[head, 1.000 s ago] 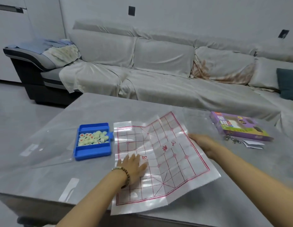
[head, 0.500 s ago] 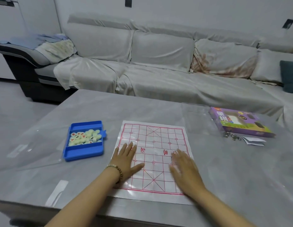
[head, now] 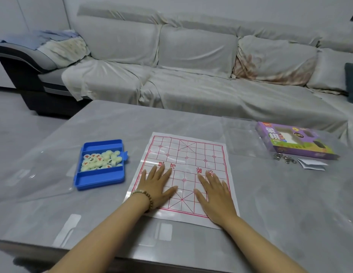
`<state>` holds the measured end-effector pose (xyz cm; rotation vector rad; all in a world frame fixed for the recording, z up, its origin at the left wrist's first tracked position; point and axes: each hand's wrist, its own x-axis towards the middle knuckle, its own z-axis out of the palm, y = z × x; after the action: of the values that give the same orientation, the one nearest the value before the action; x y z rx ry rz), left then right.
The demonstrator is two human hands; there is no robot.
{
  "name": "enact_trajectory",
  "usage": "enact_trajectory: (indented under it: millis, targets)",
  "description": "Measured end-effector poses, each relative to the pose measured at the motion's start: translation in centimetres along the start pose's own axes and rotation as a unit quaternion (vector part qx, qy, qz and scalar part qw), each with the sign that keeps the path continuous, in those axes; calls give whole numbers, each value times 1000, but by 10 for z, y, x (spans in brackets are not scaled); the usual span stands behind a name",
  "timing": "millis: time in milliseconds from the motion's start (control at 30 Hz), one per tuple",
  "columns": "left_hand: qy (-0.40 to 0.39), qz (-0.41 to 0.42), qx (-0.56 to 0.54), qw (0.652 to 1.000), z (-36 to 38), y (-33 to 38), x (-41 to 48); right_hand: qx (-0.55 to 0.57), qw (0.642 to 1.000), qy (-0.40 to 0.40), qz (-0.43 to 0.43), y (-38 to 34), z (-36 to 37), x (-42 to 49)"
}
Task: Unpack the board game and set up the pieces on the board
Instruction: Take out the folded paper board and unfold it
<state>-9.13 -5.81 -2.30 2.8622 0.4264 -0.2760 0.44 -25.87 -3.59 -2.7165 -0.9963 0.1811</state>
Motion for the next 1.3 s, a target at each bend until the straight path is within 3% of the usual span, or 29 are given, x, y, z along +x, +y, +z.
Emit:
enact_trajectory:
  millis: [333,400,500,600,733,867,967,1133,1300]
  targets:
    - [6,9,-22,1000,-5,-9,-8,2,999,-37,-12,0,-6,6]
    - [30,20,-68,997,-20,-20,-18,24,998,-55,-7,-4,-14,8]
    - [115,-6,-127,985,-43,-50,-37,87,996,-18,-18,-23,-27,15]
    - [182,-60,-177,965,-53,-92,-59,133,989,0,-66,-71,-35,30]
    - [228,-149,-186,944,-56,-146,-78,81,977,19,-197,-155,-29,53]
    - [163,-242,-133,947,-45,-184,-92,67,962,19,-264,-221,-13,81]
    - [98,-269,-102,953,-30,-204,-107,14,969,7,-246,-249,3,108]
    - [116,-250,-80,958,-22,-209,-113,-50,990,27,-127,-272,29,134]
    - [121,-259,-72,956,-18,-210,-108,-24,974,145,-173,-279,45,133]
